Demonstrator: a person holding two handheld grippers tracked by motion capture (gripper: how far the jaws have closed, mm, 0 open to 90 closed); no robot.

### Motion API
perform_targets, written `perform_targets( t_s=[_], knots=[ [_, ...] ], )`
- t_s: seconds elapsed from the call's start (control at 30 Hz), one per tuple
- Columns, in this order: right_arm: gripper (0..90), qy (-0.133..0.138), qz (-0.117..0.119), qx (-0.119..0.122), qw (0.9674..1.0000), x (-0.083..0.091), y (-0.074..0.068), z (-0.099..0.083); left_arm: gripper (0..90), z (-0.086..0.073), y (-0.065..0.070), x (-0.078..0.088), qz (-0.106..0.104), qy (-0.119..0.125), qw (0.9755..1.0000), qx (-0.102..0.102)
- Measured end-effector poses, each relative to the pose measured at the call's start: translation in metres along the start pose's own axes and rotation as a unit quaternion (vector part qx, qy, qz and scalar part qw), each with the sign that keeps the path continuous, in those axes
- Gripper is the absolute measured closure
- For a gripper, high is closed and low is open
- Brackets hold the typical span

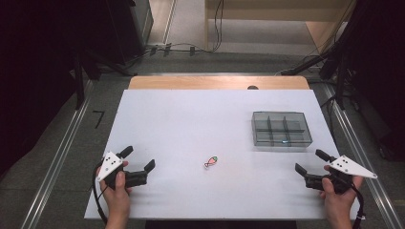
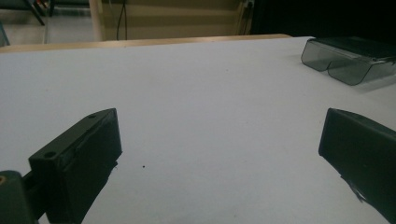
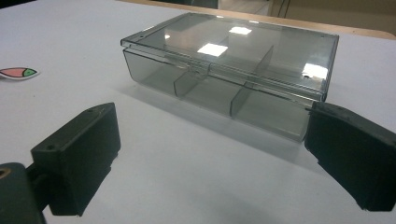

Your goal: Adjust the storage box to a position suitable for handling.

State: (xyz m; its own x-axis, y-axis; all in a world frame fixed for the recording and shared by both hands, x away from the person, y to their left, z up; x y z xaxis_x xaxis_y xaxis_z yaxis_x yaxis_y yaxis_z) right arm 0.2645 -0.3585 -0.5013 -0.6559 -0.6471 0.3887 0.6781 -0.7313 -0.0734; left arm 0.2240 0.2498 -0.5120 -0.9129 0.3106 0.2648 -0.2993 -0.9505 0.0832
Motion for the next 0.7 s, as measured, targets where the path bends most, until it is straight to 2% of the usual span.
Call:
perform_targets(
  t_s=[0.23, 0.37, 0.4, 0.53, 0.7],
  knots=[
    [0.6, 0.002, 0.006, -0.010, 0.9999, 0.001, 0.000, 0.002, 0.0, 0.000, 0.000, 0.000, -0.001, -0.001, 1.0000, -0.003],
    [0.0, 0.010, -0.006, -0.013, 0.9998, 0.002, -0.002, 0.004, 0.0, 0.000, 0.001, 0.000, -0.004, -0.002, 1.0000, -0.007],
    [0.0, 0.015, -0.001, -0.022, 0.9997, 0.002, -0.002, 0.006, 0.0, 0.000, 0.001, 0.000, -0.004, -0.002, 1.0000, -0.007],
    [0.0, 0.019, 0.004, -0.028, 0.9994, 0.000, -0.002, 0.010, 0.0, 0.000, 0.001, 0.000, -0.004, -0.002, 1.0000, -0.008],
    [0.0, 0.011, 0.000, -0.021, 0.9997, -0.003, -0.001, 0.017, 0.0, 0.000, 0.002, -0.001, -0.001, -0.004, 1.0000, -0.009]
  ],
)
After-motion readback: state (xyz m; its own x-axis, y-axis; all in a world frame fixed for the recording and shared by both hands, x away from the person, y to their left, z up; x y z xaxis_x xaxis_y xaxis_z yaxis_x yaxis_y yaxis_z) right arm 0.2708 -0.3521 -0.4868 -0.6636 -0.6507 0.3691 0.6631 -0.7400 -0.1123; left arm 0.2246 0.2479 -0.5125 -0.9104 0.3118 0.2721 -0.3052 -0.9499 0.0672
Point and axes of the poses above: each handheld gripper's, and its own axes: x roughly backward along the jaws, z roughly out of its top, y roughly to its right, the point moved 1 cm from there along -x, roughly forward along the jaws, and after that the axes turned 10 degrees about z, right-handed, at the moved point
